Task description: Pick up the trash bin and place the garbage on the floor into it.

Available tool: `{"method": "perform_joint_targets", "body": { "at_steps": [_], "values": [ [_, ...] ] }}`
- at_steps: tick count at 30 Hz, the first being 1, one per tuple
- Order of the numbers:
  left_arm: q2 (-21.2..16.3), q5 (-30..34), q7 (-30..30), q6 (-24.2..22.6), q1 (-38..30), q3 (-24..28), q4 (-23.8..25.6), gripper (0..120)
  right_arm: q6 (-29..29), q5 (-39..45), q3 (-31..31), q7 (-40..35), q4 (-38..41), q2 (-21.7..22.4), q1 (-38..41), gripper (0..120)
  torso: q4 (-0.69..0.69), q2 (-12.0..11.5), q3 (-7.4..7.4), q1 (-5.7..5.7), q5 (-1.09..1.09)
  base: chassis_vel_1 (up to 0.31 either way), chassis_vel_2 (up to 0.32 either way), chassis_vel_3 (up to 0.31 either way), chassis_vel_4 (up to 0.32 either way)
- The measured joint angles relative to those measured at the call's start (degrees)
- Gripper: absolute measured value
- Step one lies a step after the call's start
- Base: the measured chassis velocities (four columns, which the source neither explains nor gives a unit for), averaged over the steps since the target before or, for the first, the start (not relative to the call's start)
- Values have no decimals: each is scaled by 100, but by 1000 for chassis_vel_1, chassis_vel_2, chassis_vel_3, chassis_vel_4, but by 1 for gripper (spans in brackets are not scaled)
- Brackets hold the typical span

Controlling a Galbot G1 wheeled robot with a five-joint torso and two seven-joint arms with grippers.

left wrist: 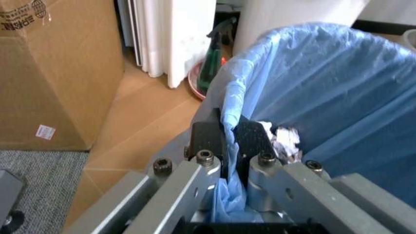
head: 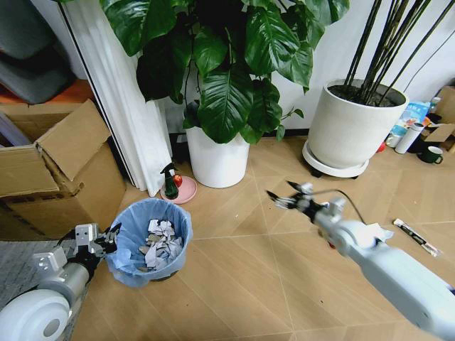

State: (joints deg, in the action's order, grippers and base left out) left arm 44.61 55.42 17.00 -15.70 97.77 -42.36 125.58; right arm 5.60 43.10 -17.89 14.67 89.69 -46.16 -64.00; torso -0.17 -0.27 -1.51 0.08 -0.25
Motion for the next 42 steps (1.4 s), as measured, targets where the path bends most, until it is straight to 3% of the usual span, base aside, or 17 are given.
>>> {"method": "perform_joint_targets", "body": {
  "at_steps": [2,10,14,21,42],
  "values": [
    [138,-167,-53,42,156,-31,99,0,222,-346,-966,141,208,-228,-985,100,5,0,1,0,-1,0,0,0,0],
    [255,-256,-102,79,131,-5,-1,0,450,-744,-2211,501,56,-860,-2047,100,2,0,0,0,-1,0,0,0,0],
    [287,-284,-118,90,94,11,-70,0,476,-782,-2462,520,-148,-1084,-2142,100,3,0,-1,0,-4,0,0,0,0],
    [310,-287,-120,92,35,42,-101,0,480,-727,-2561,544,-483,-1336,-2026,100,3,0,-1,1,-1,0,0,0,0],
    [380,-253,-119,94,38,59,-74,0,404,-451,-2468,540,-673,-1339,-1897,100,3,0,-2,1,-2,0,0,0,0]
  ]
}}
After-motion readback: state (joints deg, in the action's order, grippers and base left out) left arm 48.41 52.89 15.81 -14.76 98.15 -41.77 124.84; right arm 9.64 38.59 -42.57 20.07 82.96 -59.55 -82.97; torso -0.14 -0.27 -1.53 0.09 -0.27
